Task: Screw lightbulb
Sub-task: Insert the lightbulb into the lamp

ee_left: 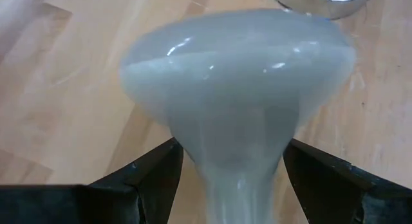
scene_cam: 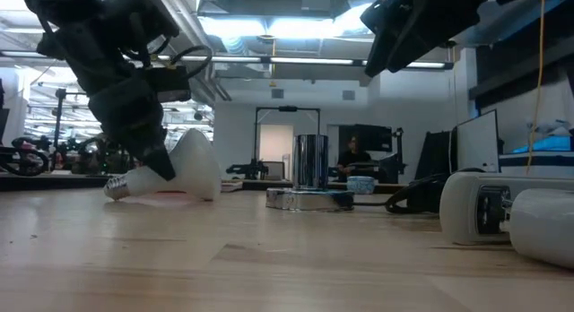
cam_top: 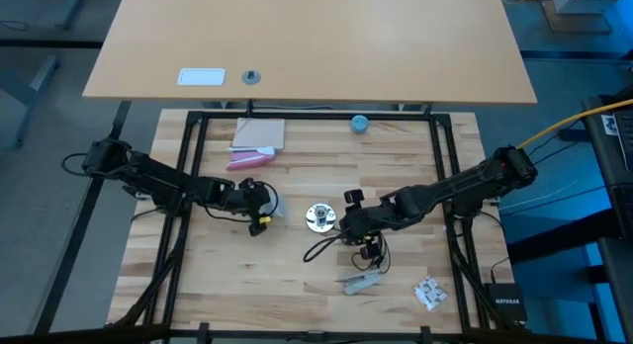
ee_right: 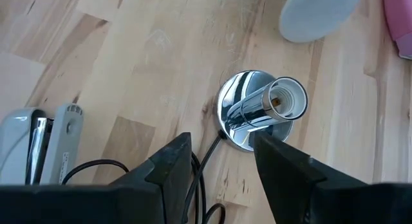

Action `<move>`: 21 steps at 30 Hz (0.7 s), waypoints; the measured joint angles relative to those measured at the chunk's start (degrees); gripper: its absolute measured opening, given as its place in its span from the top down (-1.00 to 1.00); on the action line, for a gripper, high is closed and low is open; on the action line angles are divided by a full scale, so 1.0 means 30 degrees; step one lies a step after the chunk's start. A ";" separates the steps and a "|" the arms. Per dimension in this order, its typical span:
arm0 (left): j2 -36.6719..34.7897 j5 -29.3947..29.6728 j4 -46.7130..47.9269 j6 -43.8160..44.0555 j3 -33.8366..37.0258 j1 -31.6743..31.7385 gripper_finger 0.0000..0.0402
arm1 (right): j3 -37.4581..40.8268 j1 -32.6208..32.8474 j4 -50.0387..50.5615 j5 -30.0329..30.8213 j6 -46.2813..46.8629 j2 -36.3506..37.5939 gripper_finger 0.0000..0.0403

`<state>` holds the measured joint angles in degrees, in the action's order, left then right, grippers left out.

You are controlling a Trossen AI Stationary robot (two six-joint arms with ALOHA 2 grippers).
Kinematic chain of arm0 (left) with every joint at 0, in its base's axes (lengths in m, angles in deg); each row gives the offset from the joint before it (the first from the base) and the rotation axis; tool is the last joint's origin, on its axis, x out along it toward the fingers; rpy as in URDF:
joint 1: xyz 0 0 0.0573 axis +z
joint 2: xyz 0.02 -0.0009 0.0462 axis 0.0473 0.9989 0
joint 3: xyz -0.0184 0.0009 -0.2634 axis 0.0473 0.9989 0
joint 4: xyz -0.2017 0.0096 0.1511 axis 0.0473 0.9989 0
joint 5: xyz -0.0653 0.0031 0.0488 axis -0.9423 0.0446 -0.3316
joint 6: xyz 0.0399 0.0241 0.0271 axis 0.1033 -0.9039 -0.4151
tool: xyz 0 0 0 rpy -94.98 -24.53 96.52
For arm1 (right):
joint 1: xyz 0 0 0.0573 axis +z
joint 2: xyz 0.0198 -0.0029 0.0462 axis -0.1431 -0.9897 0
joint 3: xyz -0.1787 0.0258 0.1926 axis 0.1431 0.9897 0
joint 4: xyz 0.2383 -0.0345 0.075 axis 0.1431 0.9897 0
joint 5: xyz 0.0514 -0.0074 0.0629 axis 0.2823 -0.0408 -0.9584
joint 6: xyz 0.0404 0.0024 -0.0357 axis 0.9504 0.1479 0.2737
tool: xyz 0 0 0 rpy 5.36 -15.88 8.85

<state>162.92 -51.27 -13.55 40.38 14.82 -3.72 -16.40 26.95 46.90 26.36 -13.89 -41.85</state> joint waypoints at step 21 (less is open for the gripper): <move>0.2225 -0.3051 -0.0061 -0.0493 -0.0599 0.1464 -0.28 | 0.0000 0.0000 -0.0131 -0.0015 -0.0365 0.0000 0.13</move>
<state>169.60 -60.43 -13.73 38.90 13.03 0.67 -16.40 26.95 46.51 26.31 -14.99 -41.85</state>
